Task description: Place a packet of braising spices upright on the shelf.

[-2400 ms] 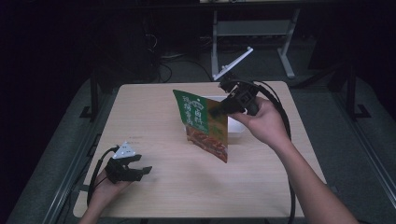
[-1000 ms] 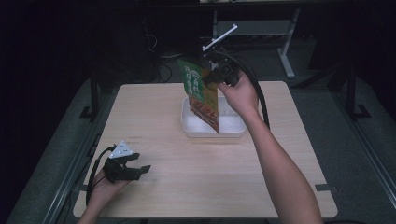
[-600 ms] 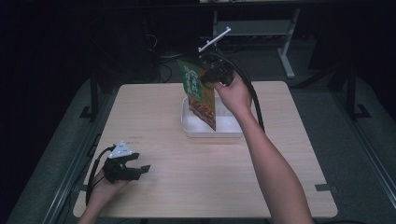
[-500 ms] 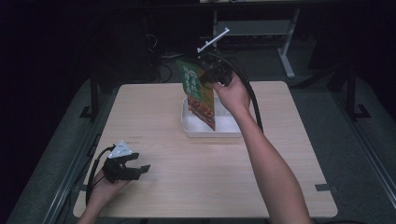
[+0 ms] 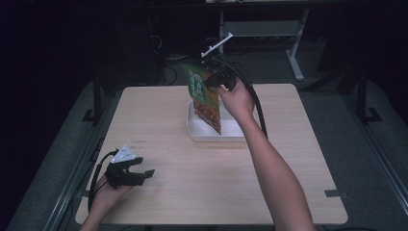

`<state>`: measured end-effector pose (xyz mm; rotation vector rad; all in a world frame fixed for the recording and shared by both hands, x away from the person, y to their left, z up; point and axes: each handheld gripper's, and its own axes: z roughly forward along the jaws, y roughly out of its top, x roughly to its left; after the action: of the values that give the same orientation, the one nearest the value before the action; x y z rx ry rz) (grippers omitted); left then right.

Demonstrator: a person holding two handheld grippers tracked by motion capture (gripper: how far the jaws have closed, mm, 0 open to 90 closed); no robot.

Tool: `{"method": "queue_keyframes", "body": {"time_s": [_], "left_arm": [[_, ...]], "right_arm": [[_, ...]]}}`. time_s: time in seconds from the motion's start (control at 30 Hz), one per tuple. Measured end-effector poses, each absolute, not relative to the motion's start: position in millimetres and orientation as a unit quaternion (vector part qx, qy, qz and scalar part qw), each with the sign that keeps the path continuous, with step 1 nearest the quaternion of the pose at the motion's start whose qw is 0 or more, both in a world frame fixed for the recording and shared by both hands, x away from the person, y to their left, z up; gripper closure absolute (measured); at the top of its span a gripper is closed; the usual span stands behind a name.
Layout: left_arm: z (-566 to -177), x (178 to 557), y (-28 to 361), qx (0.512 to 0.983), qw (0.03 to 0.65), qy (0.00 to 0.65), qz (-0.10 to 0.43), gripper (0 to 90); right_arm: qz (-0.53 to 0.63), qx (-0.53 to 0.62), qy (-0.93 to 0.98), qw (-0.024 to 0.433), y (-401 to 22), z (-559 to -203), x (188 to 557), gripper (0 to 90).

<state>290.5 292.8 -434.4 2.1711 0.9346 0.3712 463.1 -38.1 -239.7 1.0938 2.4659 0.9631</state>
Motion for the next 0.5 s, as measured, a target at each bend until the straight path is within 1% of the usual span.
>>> {"method": "queue_keyframes", "body": {"time_s": [0.5], "left_arm": [[-434, 290, 294, 0.843, 0.368, 0.365, 0.145, 30.2]], "right_arm": [[0.337, 0.373, 0.852, 0.143, -31, -253, 465, 90.0]]}}
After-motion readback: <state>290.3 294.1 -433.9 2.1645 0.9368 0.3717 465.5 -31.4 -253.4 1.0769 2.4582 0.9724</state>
